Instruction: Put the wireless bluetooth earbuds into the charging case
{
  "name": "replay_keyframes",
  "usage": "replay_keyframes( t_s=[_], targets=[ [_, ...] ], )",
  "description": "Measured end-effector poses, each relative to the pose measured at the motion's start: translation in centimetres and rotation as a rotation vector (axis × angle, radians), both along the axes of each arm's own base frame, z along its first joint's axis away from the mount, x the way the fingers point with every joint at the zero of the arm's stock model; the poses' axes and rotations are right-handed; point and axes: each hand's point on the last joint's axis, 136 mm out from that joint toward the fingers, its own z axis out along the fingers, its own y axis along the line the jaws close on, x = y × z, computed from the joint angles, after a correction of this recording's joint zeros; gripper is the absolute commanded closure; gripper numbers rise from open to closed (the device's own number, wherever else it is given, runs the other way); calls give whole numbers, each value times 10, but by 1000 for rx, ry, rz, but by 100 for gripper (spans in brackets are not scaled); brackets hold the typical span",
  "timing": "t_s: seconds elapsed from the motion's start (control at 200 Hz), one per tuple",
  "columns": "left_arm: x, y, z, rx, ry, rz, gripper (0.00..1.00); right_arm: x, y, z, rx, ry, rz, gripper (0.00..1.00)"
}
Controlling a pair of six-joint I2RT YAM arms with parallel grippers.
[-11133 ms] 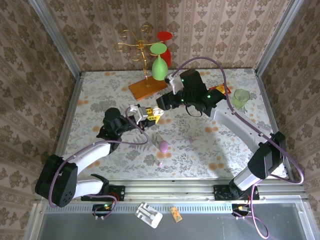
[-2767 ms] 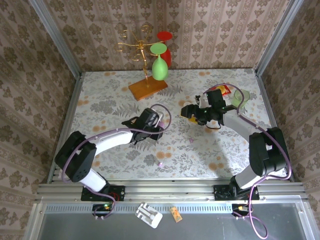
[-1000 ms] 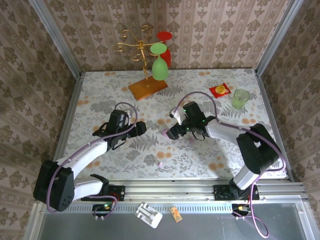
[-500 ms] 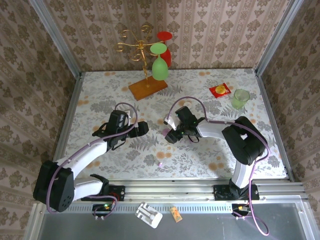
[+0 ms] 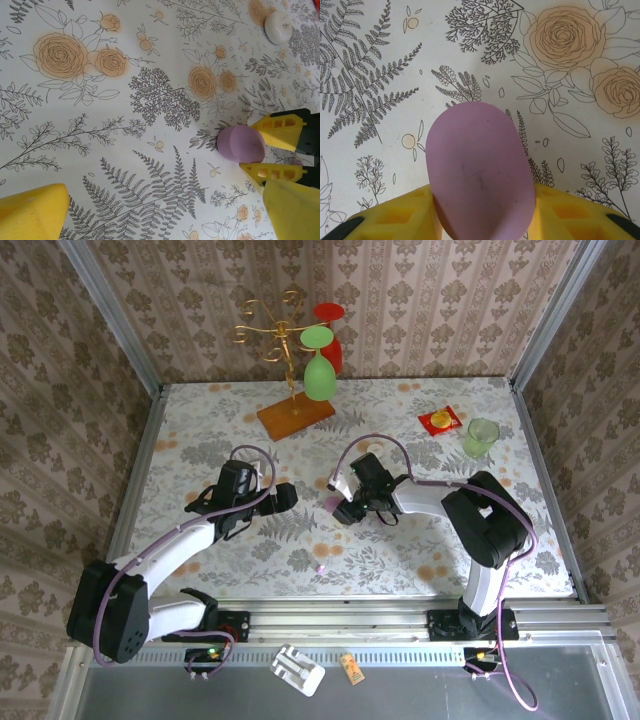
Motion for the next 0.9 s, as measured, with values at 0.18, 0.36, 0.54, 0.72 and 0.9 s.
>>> replay_keyframes(
  t_s=[0.18, 0.36, 0.54, 0.72, 0.9],
  targets=[
    [8, -4, 4, -1, -94, -30, 0, -2, -1, 5, 2, 6, -2, 63],
    [23, -12, 18, 36, -301, -94, 0, -3, -1, 48, 82, -27, -14, 65],
    [33, -32, 47, 51, -505, -213, 0, -4, -1, 104, 157, -80, -6, 69],
    [20, -63, 67, 13, -628, -430, 2, -10, -2, 137, 188, -78, 17, 75],
    [-1, -88, 79, -70, -699, -634, 4, -26, -4, 159, 207, -41, 64, 75]
  ],
)
